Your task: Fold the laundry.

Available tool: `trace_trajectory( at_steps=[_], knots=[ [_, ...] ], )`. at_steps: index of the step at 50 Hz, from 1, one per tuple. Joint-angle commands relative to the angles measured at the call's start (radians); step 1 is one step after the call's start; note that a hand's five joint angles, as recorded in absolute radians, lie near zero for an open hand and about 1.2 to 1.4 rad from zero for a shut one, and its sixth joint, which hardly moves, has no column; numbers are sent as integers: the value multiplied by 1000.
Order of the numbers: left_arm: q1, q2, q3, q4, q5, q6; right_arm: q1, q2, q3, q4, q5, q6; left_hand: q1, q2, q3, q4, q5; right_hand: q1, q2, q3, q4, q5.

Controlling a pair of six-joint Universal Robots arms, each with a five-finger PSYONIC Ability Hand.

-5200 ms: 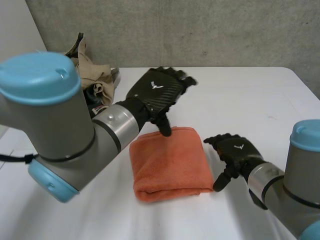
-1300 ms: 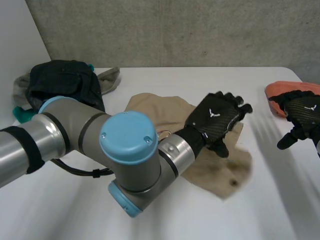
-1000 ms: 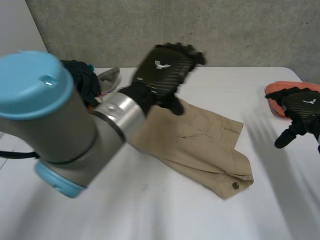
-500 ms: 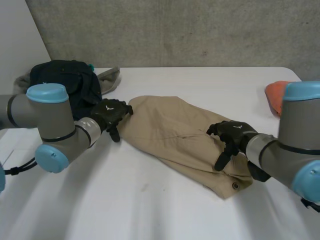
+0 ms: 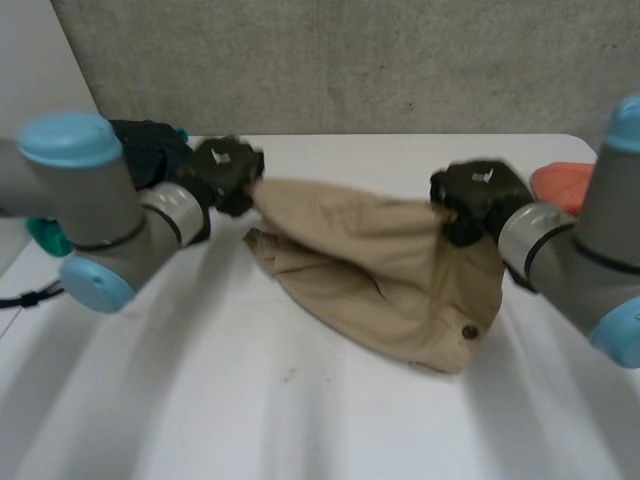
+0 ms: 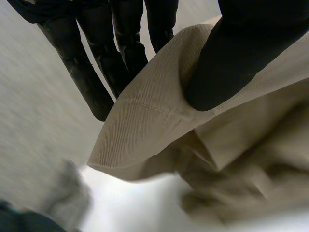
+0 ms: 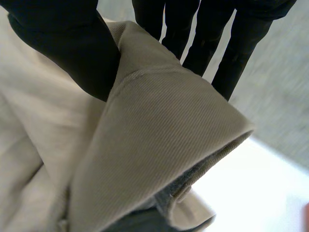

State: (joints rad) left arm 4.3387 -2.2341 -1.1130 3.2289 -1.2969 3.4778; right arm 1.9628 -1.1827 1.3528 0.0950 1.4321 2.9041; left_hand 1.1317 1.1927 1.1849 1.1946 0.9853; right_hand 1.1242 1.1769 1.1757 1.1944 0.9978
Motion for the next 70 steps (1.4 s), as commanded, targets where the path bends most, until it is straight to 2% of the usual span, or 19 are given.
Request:
trace_trajectory(
  at_steps=[1, 7, 14, 19, 25, 31, 36, 42, 46, 51, 54, 55, 56, 58, 59, 60, 61, 67, 70],
  knots=[
    [2, 298, -37, -1, -22, -52, -9, -135, -102, 3, 8, -143, 265, 204, 211, 202, 236, 272, 219, 221, 202, 224],
    [4, 558, -21, 3, -22, -126, -12, -339, -216, 26, 13, -158, 265, 204, 211, 202, 236, 272, 219, 221, 202, 224],
    [15, 763, 51, 3, -25, -210, -61, -552, -311, 87, 8, -160, 265, 204, 211, 202, 236, 272, 219, 221, 202, 224],
    [24, 849, 85, -1, -25, -230, -65, -594, -345, 152, 4, -160, 265, 204, 211, 202, 236, 272, 219, 221, 202, 224],
    [22, 870, 78, -9, -21, -233, -59, -597, -356, 186, 5, -158, 265, 204, 211, 202, 236, 272, 219, 221, 202, 224],
    [24, 759, 22, -14, -10, -232, -61, -554, -327, 199, 4, -149, 265, 204, 211, 202, 236, 272, 219, 221, 202, 224],
    [24, 575, 16, -8, -12, -229, -56, -358, -322, 192, 10, -125, 265, 204, 211, 202, 236, 272, 219, 221, 202, 224],
    [22, 286, 48, 23, -9, -221, -51, -197, -322, 166, 18, -72, 265, 204, 211, 202, 236, 272, 219, 221, 202, 224],
    [22, 128, 79, 107, -7, -223, -24, -65, -322, 88, 50, -65, 265, 204, 211, 202, 236, 272, 219, 221, 202, 224],
    [45, -30, 145, 244, -15, -226, 40, 118, -324, -136, 131, -77, 265, 204, 211, 202, 236, 272, 219, 221, 202, 224],
    [79, -119, 214, 299, -27, -226, 53, 188, -324, -245, 140, -71, 265, 204, 211, 202, 236, 272, 219, 221, 202, 224],
    [88, -136, 232, 304, -27, -226, 62, 233, -325, -306, 136, -72, 265, 204, 211, 202, 236, 154, 101, 102, 84, 106],
    [101, -165, 266, 304, -27, -226, 70, 253, -327, -334, 134, -72, -43, -104, -96, -106, -71, -88, -141, -140, -159, -137],
    [105, -183, 292, 304, -27, -226, 83, 285, -334, -382, 133, -72, -420, -481, -473, -483, -448, -789, -841, -840, -859, -837],
    [108, -190, 301, 304, -28, -226, 84, 307, -348, -411, 133, -74, -588, -649, -641, -651, -616, -950, -1002, -1001, -1020, -998],
    [114, -193, 311, 304, -31, -227, 84, 313, -357, -422, 133, -74, -854, -915, -907, -917, -882, -950, -1002, -1001, -1020, -998],
    [119, -193, 312, 304, -38, -227, 84, 314, -360, -425, 133, -74, -923, -984, -977, -986, -951, -950, -1002, -1001, -1020, -998],
    [119, -158, 265, 290, -119, -223, 84, 210, -336, -387, 131, -75, -915, -976, -968, -978, -943, -950, -1002, -1001, -1020, -998],
    [113, -23, 153, 256, -137, -220, 79, 126, -287, -304, 120, -79, -909, -970, -963, -972, -938, -950, -1002, -1001, -1020, -998]
  ],
)
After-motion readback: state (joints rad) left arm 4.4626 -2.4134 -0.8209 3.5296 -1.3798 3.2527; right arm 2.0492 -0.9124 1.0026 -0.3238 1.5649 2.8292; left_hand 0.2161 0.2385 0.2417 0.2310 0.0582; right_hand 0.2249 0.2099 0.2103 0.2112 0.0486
